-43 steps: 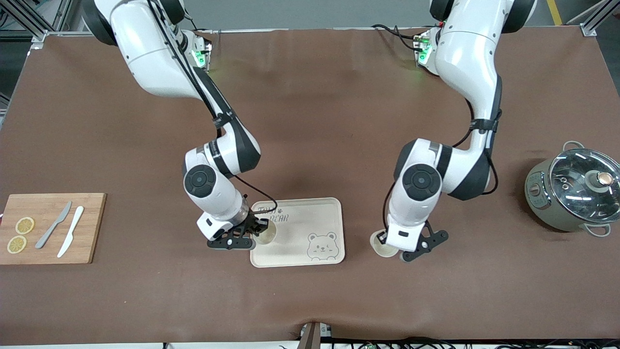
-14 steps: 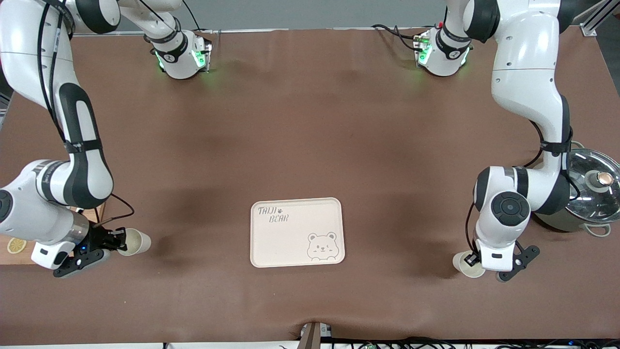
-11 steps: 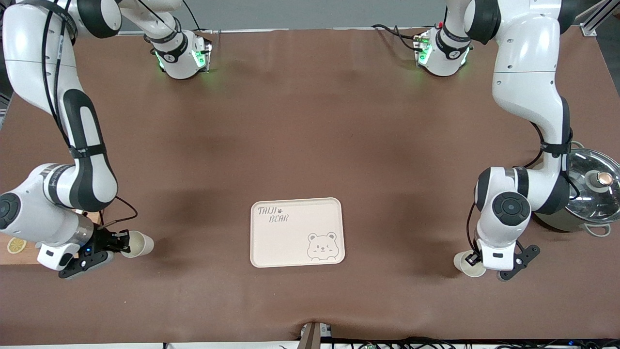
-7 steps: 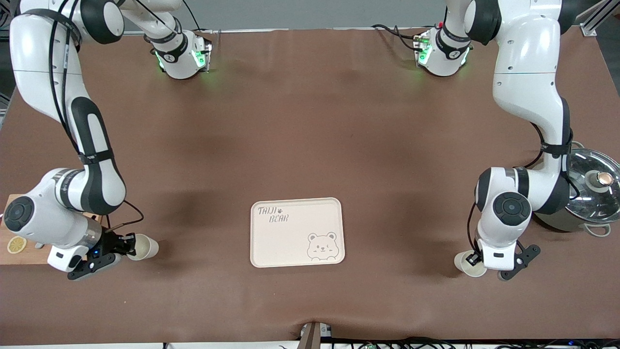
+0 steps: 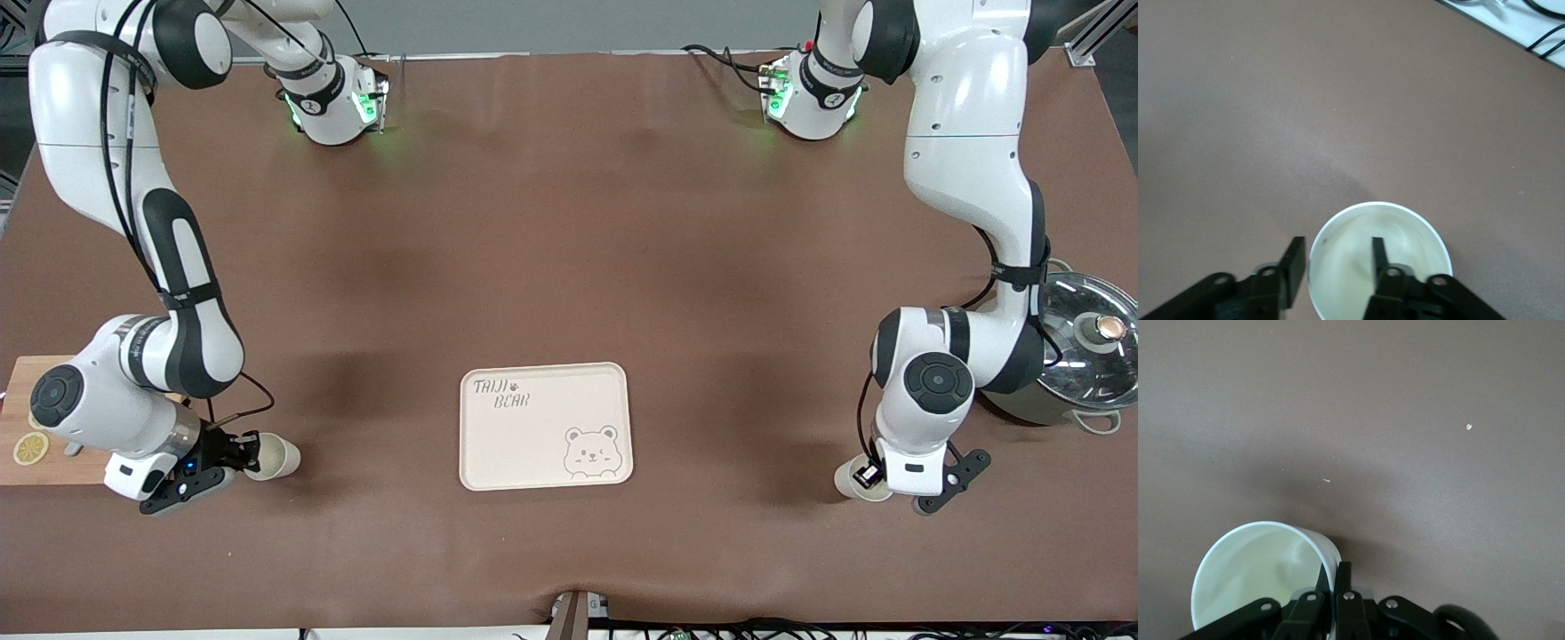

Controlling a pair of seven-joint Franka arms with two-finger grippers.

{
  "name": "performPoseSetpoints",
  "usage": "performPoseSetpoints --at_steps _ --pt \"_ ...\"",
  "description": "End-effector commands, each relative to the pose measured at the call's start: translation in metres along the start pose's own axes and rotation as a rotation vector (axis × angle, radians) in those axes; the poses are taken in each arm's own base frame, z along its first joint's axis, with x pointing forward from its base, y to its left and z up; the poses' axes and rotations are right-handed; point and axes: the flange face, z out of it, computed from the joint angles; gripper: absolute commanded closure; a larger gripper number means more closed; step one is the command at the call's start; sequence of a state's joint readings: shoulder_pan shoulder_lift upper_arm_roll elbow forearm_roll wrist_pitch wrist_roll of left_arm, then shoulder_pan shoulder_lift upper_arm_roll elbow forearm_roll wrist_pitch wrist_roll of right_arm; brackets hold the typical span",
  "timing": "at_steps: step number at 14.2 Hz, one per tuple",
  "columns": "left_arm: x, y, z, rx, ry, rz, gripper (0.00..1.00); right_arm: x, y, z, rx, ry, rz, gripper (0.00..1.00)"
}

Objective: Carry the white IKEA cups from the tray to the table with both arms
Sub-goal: 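Lower the cups onto the table and open both grippers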

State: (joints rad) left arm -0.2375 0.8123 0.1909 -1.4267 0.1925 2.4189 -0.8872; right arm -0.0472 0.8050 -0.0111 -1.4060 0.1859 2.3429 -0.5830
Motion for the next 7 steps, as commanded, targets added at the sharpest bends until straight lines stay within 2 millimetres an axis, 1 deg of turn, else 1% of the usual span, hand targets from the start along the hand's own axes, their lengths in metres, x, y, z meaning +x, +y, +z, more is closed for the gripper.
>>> performPoseSetpoints --at_steps 1,4,6,7 --pt "0.004 0.002 -0.014 -0.007 0.032 0.011 0.00 0.002 0.000 0.001 0.021 0.026 -0.004 1.00" --pt "0.015 0.001 -0.043 -0.029 0.051 0.002 0.00 0.003 -0.001 0.002 0.021 0.025 -0.006 0.99" --pt "0.022 -0.001 -0.069 -0.041 0.058 -0.011 0.00 0.003 -0.001 0.003 0.022 0.024 -0.004 0.60" --pt "0.026 -0.003 -0.085 -0.039 0.055 -0.017 0.00 0.002 -0.001 0.005 0.024 0.022 -0.001 0.42"
